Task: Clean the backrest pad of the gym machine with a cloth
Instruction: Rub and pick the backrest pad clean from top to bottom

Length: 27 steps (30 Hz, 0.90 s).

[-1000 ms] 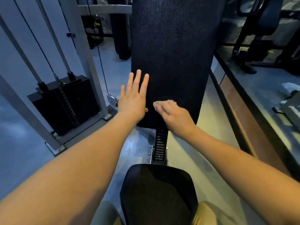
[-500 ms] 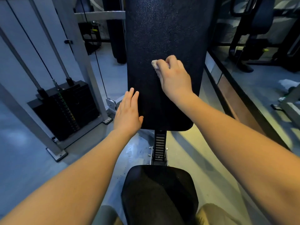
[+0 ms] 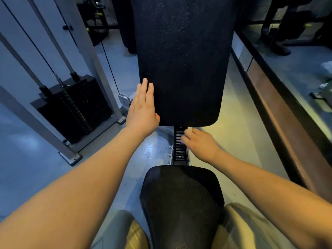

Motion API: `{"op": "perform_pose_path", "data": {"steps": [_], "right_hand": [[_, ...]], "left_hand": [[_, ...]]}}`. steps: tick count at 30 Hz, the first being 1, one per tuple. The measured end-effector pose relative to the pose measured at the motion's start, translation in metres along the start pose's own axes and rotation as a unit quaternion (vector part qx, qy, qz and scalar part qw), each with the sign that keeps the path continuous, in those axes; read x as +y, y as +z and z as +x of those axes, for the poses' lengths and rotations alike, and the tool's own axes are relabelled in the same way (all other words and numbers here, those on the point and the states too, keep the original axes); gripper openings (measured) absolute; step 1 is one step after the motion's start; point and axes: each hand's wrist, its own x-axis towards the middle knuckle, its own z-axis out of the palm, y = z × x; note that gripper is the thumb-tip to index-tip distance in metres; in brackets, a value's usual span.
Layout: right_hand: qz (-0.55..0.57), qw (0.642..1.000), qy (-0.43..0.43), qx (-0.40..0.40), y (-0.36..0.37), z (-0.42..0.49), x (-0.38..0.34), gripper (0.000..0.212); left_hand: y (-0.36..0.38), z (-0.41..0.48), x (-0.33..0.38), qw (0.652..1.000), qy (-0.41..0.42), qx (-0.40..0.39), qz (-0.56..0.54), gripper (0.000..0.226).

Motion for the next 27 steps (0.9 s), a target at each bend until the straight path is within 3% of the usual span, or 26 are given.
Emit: {"op": "perform_pose_path", "data": {"steps": [3, 7, 9, 11, 14, 17, 20, 22, 24, 27], "right_hand": [[0.047, 0.995, 0.051, 0.070, -0.021, -0.010, 0.019, 0.043], [0.065, 0.965, 0.089, 0.236, -0.092, 0.041, 0.043, 0.022], [0.070, 0.944, 0.157, 0.280, -0.113, 0.066, 0.059, 0.028], [0.066, 0.937, 0.195, 0.282, -0.114, 0.078, 0.067, 0.028], [0.060, 0.949, 0.160, 0.264, -0.086, 0.067, 0.051, 0.016], [0.090, 0.975, 0.094, 0.179, -0.042, 0.024, 0.026, 0.013], [0.109, 0.988, 0.074, 0.084, -0.018, -0.013, 0.018, 0.029], [0.118, 0.981, 0.117, 0.105, -0.028, -0.016, 0.026, 0.026], [0.099, 0.967, 0.159, 0.174, -0.051, -0.003, 0.040, 0.026], [0.075, 0.941, 0.220, 0.246, -0.087, 0.025, 0.065, 0.033]], "left_hand": [[-0.002, 0.005, 0.010, 1.000, 0.017, 0.026, -0.003, 0.089], [0.008, 0.013, 0.027, 0.999, 0.040, -0.004, 0.037, 0.103], [0.013, 0.015, 0.032, 0.998, 0.027, -0.009, 0.064, 0.107], [0.014, 0.016, 0.035, 0.997, 0.018, -0.005, 0.080, 0.107], [0.016, 0.017, 0.040, 0.995, 0.005, -0.011, 0.100, 0.108], [0.015, 0.016, 0.042, 0.994, 0.000, -0.018, 0.112, 0.108], [0.011, 0.017, 0.046, 0.993, -0.007, -0.039, 0.114, 0.107], [0.006, 0.019, 0.054, 0.992, -0.020, -0.064, 0.109, 0.106], [-0.002, 0.023, 0.062, 0.993, -0.038, -0.071, 0.086, 0.101], [-0.011, 0.026, 0.067, 0.998, -0.010, -0.008, 0.056, 0.083]]}}
